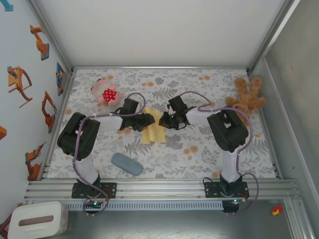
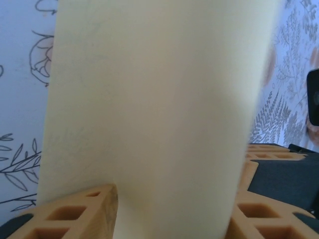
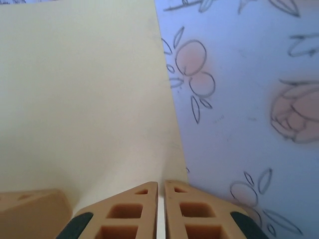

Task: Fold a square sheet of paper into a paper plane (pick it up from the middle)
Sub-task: First fold in half a square sheet of paper at the center of the table.

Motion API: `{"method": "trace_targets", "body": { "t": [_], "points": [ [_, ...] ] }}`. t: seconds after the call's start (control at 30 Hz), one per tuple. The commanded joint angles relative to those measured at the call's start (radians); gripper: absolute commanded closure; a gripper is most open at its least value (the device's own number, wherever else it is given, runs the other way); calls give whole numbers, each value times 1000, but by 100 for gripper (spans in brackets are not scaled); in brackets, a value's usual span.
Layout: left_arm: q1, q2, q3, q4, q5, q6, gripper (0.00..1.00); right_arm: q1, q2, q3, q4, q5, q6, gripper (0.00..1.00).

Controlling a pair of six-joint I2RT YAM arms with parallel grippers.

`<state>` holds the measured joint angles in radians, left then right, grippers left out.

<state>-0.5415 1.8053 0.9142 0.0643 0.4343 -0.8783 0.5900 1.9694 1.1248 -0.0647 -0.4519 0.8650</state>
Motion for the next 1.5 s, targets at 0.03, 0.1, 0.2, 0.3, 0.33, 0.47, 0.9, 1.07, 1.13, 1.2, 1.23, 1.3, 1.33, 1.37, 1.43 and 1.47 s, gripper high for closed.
{"method": "trace_targets", "body": {
  "t": [0.03,0.1,0.2,0.3,0.33,0.47,0.9,1.07,1.13,1.2,1.23,1.3,1.33,1.37,1.43,1.47],
  "points": [
    [16,-72,20,-44,12,63,63,-27,-141,-82,68,45,11,87],
    [26,-108,18,-39,32,78,67,-47,-199,-118,104,51,10,84],
    [44,-178,17,-33,79,96,72,-82,-281,-162,159,22,-13,82],
    [67,-247,18,-13,145,96,74,-111,-362,-200,215,-7,-33,70],
    [77,-268,21,-11,167,90,75,-118,-390,-210,226,-6,-40,62],
    [104,-335,29,32,252,55,75,-131,-471,-249,286,-9,-49,24],
    [122,-341,46,269,447,-131,77,-131,-376,-230,696,-351,210,27],
    [125,-311,47,274,458,-144,77,-125,-342,-210,720,-405,243,38],
    [130,-309,49,244,453,-130,78,-125,-348,-207,723,-414,245,42],
    [136,-310,48,213,448,-112,78,-125,-357,-204,722,-421,247,47],
    [139,-309,49,200,448,-106,78,-127,-359,-201,720,-424,250,51],
    [145,-305,55,172,449,-90,78,-128,-356,-194,720,-426,272,56],
    [147,-306,59,151,449,-79,78,-130,-352,-190,720,-431,279,59],
    [150,-307,61,133,450,-68,78,-129,-350,-189,721,-436,283,61],
    [156,-312,64,102,451,-47,78,-129,-349,-188,721,-436,285,65],
    [157,-312,64,98,452,-44,78,-129,-349,-187,720,-436,285,66]
  ]
}}
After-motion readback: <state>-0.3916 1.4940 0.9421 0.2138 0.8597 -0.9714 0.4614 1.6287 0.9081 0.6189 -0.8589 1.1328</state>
